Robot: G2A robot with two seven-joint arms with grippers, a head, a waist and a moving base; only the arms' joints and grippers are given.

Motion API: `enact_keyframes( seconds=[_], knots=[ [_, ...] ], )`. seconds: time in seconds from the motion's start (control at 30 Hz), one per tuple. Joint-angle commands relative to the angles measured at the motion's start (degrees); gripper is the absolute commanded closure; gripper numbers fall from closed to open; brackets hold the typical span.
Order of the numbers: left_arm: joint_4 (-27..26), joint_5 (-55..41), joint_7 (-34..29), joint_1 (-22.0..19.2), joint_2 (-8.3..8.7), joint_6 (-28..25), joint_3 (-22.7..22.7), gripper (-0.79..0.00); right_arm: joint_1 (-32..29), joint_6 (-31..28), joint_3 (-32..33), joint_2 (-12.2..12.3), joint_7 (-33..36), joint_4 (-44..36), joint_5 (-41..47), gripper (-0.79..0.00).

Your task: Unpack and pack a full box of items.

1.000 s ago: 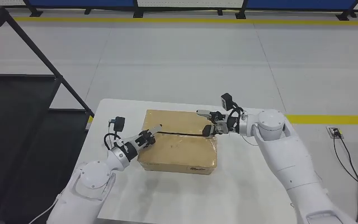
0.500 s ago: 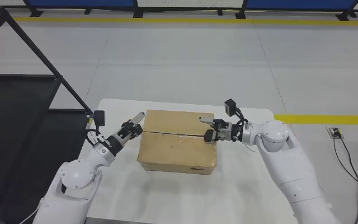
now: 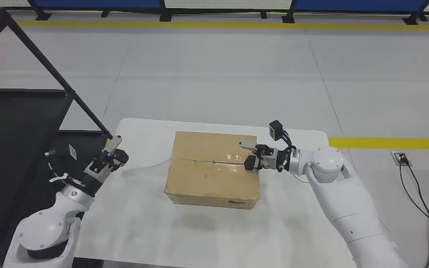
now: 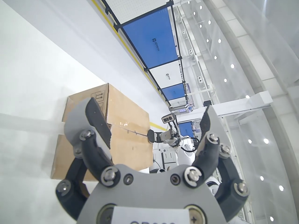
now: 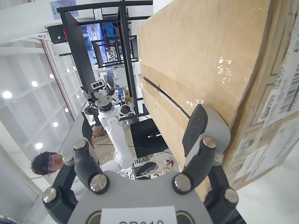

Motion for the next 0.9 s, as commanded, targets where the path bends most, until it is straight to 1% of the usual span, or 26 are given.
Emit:
enact_keyframes(
  seconds=[0.0, 0.23, 0.33, 0.53, 0.6, 0.77, 0.8, 0.87],
  knots=[
    [-0.02, 0.06, 0.00, 0.01, 0.00, -0.02, 0.01, -0.785, -0.03, -0.37, -0.10, 0.03, -0.04, -0.13, -0.21, -0.785],
    [-0.02, 0.06, 0.00, 0.01, 0.00, -0.02, 0.01, -0.785, -0.03, -0.37, -0.10, 0.03, -0.04, -0.13, -0.21, -0.785],
    [0.49, -1.55, -0.94, 0.89, -0.10, 0.21, 0.75, -0.785, -0.03, -0.37, -0.10, 0.03, -0.04, -0.13, -0.21, -0.785],
    [6.18, -8.71, -2.17, 2.72, -0.62, 1.22, 2.80, -0.785, -0.03, -0.37, -0.10, 0.03, -0.04, -0.13, -0.21, -0.785],
    [8.61, -11.07, -2.18, 2.93, -0.92, 2.14, 4.40, -0.785, -0.03, -0.37, -0.10, 0.03, -0.04, -0.13, -0.21, -0.785],
    [14.67, -13.06, -1.99, 0.97, -1.51, 4.51, 8.42, -0.785, -0.03, -0.37, -0.10, 0.03, -0.04, -0.13, -0.21, -0.785],
    [15.52, -13.77, -2.98, 0.30, -1.62, 5.35, 9.33, -0.785, -0.03, -0.37, -0.10, 0.03, -0.04, -0.13, -0.21, -0.785],
    [17.27, -12.55, -2.80, -0.99, -1.71, 5.23, 10.40, -0.785, -0.03, -0.37, -0.10, 0.03, -0.04, -0.13, -0.21, -0.785]
  ],
)
